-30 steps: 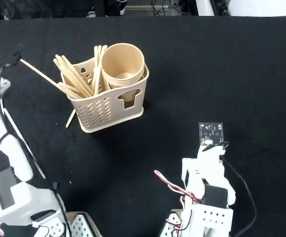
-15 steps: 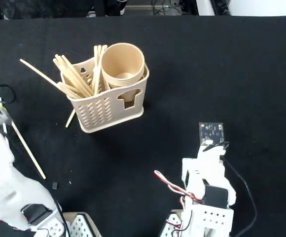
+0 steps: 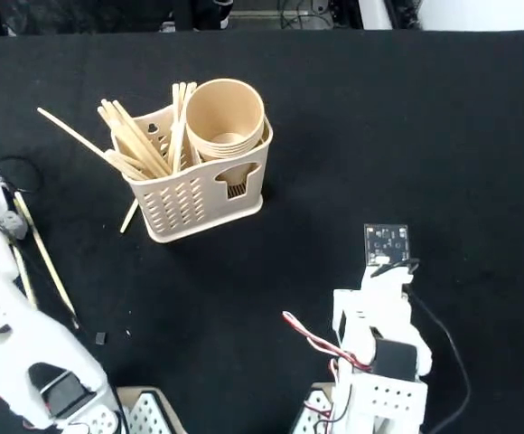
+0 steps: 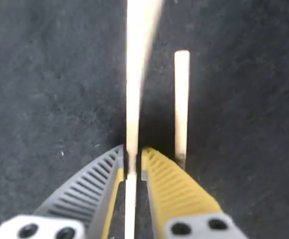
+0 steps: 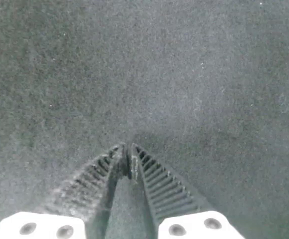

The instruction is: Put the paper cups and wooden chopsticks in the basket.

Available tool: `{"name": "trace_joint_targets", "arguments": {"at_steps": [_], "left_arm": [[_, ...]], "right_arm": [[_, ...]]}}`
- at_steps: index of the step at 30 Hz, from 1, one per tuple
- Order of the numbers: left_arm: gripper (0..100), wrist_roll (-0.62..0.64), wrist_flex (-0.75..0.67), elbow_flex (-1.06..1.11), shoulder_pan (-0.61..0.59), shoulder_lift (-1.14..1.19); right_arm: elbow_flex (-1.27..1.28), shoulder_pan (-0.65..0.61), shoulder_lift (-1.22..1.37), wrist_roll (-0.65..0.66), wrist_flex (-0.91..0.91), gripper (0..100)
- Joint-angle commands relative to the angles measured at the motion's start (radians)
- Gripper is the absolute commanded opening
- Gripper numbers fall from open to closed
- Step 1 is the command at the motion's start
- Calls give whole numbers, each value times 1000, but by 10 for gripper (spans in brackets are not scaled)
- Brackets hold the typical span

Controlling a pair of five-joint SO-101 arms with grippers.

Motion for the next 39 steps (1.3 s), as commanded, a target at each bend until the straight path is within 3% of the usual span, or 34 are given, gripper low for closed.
{"name": "trace_joint_targets", "arguments": {"at_steps": [1,7,10,14,20,30,39], "left_arm": [[30,-6,57,-58,-36,49],[29,14,267,-104,4,-153],[29,58,301,-44,48,-279],[29,135,140,163,124,-399],[29,224,-106,400,142,-488],[29,229,-141,414,148,-488],[29,272,-276,458,145,-423]], "right_arm": [[-8,-11,-67,-3,3,13],[-8,-11,-67,-3,3,13],[-8,-11,-67,-3,3,13],[-8,-11,-67,-3,3,13],[-8,-11,-67,-3,3,13],[-8,-11,-67,-3,3,13],[-8,-11,-67,-3,3,13]]}}
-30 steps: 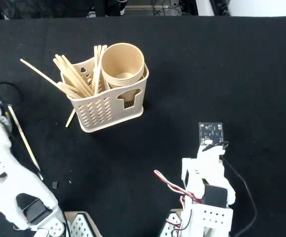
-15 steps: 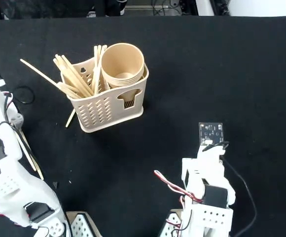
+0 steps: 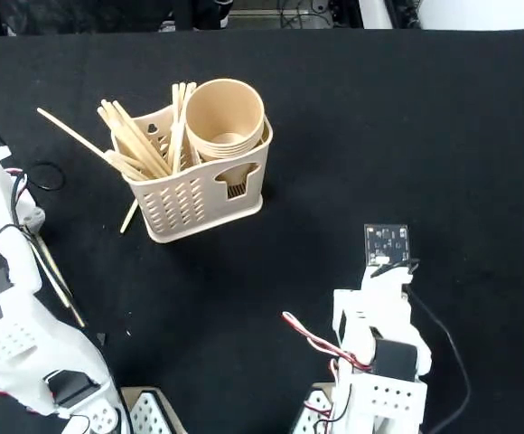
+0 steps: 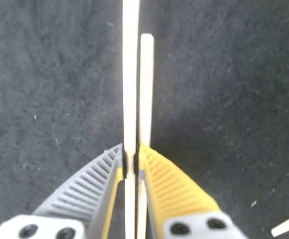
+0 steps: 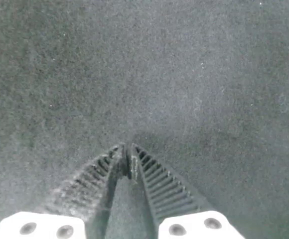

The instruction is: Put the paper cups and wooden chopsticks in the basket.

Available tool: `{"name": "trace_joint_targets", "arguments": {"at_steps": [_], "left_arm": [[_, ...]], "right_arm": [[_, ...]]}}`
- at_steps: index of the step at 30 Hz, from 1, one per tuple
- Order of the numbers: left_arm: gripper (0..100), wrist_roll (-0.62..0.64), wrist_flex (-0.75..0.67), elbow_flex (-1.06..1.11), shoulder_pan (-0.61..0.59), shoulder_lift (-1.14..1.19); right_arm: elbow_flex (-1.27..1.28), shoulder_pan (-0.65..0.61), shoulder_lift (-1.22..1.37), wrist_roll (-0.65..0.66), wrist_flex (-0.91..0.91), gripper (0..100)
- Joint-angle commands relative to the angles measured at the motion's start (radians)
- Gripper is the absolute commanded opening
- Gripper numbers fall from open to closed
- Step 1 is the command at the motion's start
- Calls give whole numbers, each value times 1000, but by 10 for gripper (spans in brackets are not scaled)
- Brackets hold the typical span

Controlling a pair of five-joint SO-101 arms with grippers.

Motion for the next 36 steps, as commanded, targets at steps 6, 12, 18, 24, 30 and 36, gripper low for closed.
{"name": "trace_joint_targets", "arguments": {"at_steps": [6,12,18,24,30,36], "left_arm": [[29,34,-5,-45,8,41],[29,34,48,-91,7,43],[29,34,115,-120,12,0],[29,34,104,-128,21,-51],[29,34,52,-113,51,-9],[29,34,26,-104,36,58]], "right_arm": [[-8,-11,-67,-3,3,13],[-8,-11,-67,-3,3,13],[-8,-11,-67,-3,3,13],[-8,-11,-67,-3,3,13],[-8,-11,-67,-3,3,13],[-8,-11,-67,-3,3,13]]}}
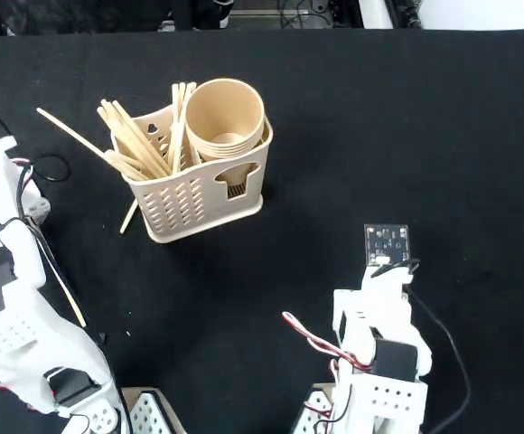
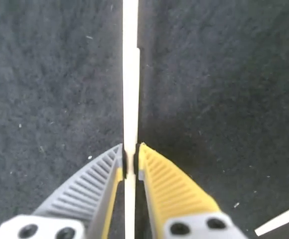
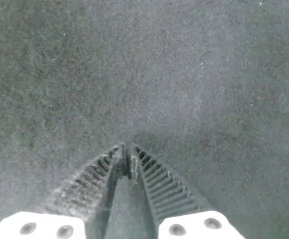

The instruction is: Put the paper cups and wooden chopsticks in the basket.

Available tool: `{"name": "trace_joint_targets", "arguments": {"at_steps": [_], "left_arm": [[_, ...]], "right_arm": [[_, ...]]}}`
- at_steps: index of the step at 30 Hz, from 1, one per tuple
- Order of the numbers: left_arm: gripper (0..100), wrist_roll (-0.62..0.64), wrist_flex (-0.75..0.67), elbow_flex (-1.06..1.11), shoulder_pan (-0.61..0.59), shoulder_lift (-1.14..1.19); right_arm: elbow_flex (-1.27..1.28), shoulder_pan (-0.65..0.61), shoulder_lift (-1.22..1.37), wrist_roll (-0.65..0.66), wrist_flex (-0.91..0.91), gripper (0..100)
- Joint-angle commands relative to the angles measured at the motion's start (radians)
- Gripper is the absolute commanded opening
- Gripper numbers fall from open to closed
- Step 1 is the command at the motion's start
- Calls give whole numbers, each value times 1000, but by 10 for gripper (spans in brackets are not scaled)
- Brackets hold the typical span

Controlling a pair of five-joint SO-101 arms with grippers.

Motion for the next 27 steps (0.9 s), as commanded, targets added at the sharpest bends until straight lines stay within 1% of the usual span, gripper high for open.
{"name": "trace_joint_targets", "arguments": {"at_steps": [1,5,10,15,21,27], "left_arm": [[29,12,-17,-27,-10,28],[29,9,-18,-28,-19,69],[29,5,-57,-27,-19,123],[29,5,-51,-30,-39,141],[30,3,34,-62,-64,150],[30,3,40,-64,-71,152]], "right_arm": [[-8,-11,-67,-3,3,13],[-8,-11,-67,-3,3,13],[-8,-11,-67,-3,3,13],[-8,-11,-67,-3,3,13],[-8,-11,-67,-3,3,13],[-8,-11,-67,-3,3,13]]}}
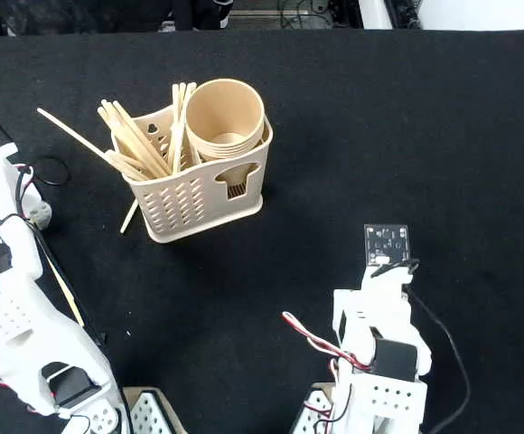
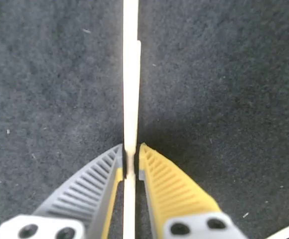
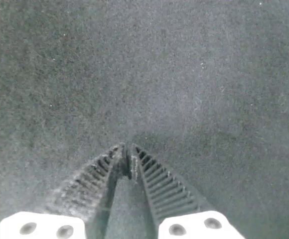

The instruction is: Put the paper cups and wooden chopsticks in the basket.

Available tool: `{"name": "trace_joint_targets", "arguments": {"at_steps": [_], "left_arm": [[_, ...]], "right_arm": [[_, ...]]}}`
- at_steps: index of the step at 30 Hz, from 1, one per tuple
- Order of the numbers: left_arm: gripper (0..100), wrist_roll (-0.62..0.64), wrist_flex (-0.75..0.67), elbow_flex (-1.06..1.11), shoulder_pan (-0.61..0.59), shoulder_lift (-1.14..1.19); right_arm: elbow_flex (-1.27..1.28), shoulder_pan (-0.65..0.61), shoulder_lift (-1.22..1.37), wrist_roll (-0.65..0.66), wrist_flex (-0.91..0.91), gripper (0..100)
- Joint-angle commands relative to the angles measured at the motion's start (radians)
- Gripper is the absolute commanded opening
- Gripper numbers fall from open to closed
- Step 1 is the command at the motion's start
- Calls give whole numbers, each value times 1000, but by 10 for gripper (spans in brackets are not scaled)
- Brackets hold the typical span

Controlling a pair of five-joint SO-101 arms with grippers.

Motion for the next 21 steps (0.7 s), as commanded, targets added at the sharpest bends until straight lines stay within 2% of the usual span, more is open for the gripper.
{"name": "trace_joint_targets", "arguments": {"at_steps": [1,9,13,21], "left_arm": [[30,0,18,-1,-45,14],[30,0,63,-38,-85,68],[30,-55,77,-45,-79,68],[30,-58,77,-53,-77,68]], "right_arm": [[-8,-11,-67,-3,3,13],[-8,-11,-67,-3,3,13],[-8,-11,-67,-3,3,13],[-8,-11,-67,-3,3,13]]}}
